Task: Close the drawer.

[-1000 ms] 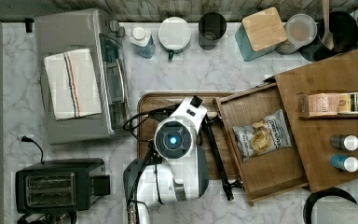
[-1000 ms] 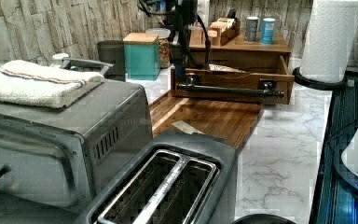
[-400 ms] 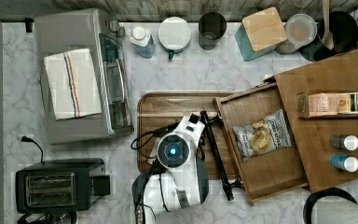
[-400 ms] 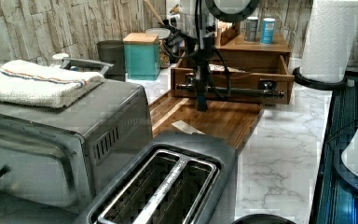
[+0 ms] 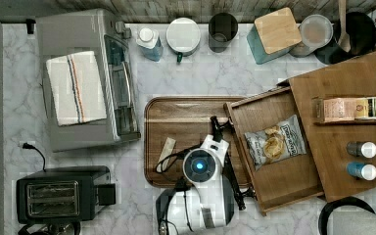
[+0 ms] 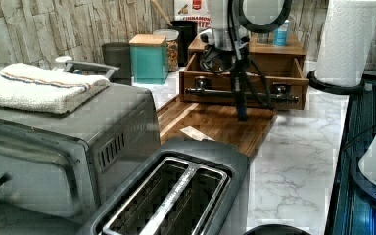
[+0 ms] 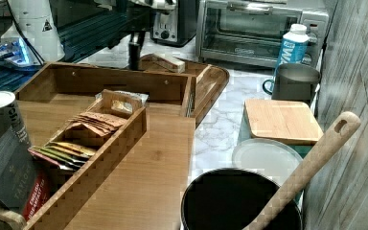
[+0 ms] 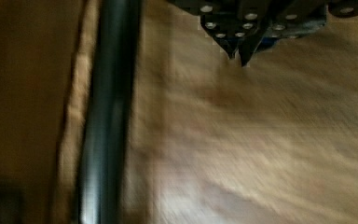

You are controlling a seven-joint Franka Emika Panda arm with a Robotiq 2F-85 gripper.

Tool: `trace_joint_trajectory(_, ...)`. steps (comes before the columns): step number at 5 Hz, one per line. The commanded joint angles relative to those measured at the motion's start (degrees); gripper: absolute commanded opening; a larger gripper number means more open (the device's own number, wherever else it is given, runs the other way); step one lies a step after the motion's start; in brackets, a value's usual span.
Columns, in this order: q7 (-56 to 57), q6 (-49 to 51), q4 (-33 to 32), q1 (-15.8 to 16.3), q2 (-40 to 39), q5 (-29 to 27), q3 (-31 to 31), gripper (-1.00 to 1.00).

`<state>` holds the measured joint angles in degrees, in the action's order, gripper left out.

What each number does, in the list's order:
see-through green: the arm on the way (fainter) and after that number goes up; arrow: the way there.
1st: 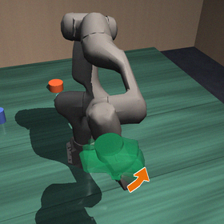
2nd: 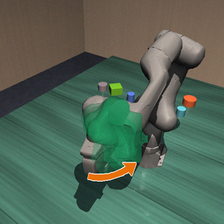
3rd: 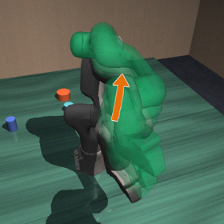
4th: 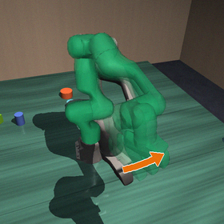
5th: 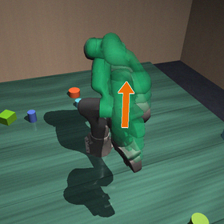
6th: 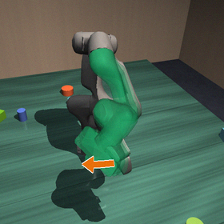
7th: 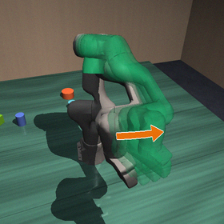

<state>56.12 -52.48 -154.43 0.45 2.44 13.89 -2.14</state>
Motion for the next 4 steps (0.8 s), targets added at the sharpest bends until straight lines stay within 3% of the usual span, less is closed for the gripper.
trace_joint_trajectory(1, 9.3, -4.2, 1.0, -2.9, 7.4, -1.0, -5.8, -1.0)
trace_joint_trajectory(3, 19.0, -9.5, 5.7, -3.6, 2.3, -6.3, -7.1, -1.0)
trace_joint_trajectory(4, 17.1, -6.8, 8.8, -5.3, 1.3, -2.0, -7.8, -1.0)
